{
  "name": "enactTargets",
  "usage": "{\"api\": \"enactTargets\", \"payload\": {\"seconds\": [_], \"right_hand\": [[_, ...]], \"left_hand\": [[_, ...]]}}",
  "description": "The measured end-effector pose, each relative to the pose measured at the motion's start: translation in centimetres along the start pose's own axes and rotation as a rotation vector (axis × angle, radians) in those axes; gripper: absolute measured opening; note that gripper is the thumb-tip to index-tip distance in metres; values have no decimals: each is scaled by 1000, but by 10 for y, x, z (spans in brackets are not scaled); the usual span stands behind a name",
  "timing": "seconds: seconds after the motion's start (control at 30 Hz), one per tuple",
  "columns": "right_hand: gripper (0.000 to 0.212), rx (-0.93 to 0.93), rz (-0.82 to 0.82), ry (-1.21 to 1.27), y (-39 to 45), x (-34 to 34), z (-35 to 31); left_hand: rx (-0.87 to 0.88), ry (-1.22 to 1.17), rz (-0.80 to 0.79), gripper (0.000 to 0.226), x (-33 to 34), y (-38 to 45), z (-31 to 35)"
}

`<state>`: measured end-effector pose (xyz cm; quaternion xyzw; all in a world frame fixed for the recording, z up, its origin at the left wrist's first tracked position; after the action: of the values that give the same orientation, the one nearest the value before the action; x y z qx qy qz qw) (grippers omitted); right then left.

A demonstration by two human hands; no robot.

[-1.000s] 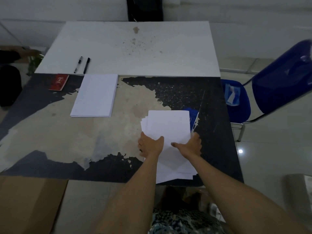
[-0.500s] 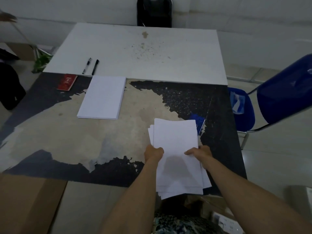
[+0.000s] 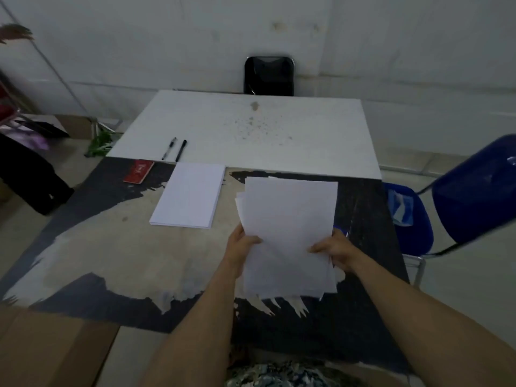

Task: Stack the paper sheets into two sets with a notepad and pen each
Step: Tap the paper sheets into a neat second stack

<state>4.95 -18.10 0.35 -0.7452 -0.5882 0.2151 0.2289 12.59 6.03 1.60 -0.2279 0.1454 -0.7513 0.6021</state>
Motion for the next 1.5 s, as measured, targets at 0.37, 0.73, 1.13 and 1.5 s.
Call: {"api": "enactTargets", "payload": {"seconds": [0.37,0.73,1.13,1.5], "right_hand": [[35,-324,69,-1,24,19,-134],[33,-298,155,73,54,1,-107],[29,-322,214,52,52,-5,-95],[26,-279,300,86,58,-18,-76]], "left_hand": [[336,103,-109,88,12,33,148],[340,147,84,35,4,46,113],[326,195,161,50,20,55,102],[365,183,219,42,28,61,88]]}}
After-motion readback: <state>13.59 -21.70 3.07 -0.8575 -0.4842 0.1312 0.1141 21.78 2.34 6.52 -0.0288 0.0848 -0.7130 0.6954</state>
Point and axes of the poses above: each hand's wrist, its own y-axis towards the middle knuckle, its own x-axis out of the palm, z = x × y, the point moved 10 cm from there along y, towards the middle knuckle, and after that the axes turned 3 degrees about -y, right-handed, at the moved point
